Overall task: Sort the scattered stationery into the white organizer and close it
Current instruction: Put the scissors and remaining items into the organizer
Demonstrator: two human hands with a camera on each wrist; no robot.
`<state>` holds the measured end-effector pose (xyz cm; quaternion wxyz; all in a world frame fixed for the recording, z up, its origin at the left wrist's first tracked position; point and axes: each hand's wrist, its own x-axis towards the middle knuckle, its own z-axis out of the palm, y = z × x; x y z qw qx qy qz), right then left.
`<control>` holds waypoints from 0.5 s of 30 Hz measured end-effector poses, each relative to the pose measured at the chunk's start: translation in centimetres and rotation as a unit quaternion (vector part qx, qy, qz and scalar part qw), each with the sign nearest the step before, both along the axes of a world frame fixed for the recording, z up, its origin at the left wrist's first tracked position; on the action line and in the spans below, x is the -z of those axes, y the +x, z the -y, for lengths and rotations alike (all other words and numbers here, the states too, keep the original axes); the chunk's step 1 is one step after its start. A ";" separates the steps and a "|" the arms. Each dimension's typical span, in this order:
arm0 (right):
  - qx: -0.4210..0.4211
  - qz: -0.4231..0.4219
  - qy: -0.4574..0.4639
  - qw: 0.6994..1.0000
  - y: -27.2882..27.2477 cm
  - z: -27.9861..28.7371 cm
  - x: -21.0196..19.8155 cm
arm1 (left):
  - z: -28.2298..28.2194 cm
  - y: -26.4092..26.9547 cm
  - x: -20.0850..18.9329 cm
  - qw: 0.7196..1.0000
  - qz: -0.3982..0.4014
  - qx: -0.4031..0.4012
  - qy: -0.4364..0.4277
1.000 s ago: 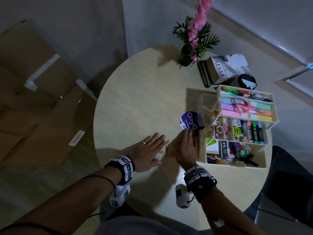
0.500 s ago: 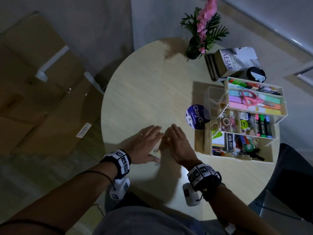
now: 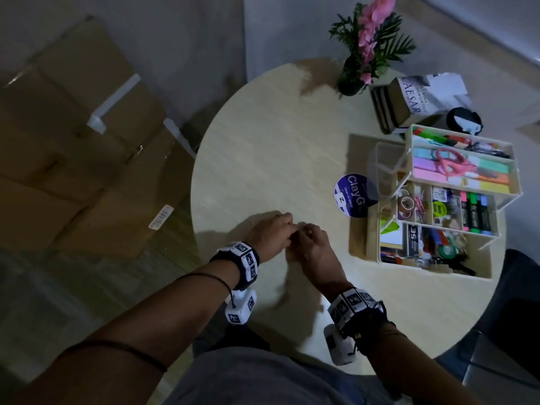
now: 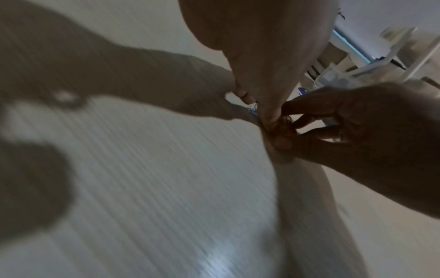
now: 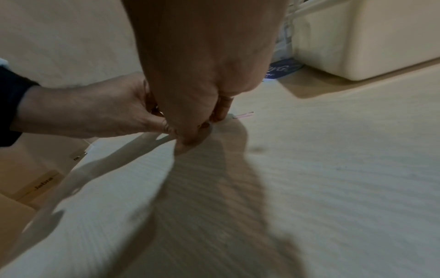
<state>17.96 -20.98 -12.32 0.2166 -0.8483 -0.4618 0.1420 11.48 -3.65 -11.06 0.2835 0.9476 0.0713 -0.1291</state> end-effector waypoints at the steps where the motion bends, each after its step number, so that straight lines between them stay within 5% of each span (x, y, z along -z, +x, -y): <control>1: 0.013 -0.006 -0.011 1.000 0.1 0.1 0.6 | -0.1 0.1 0.0 1.000 -0.005 -0.002 0.005; 8: 0.054 -0.039 -0.018 0.998 1.1 -0.4 0.1 | -0.3 -0.1 0.5 1.000 -0.004 -0.012 0.019; 15: 0.081 -0.072 -0.006 0.994 2.8 1.0 -0.7 | -1.5 -0.6 0.4 0.995 -0.016 -0.086 -0.056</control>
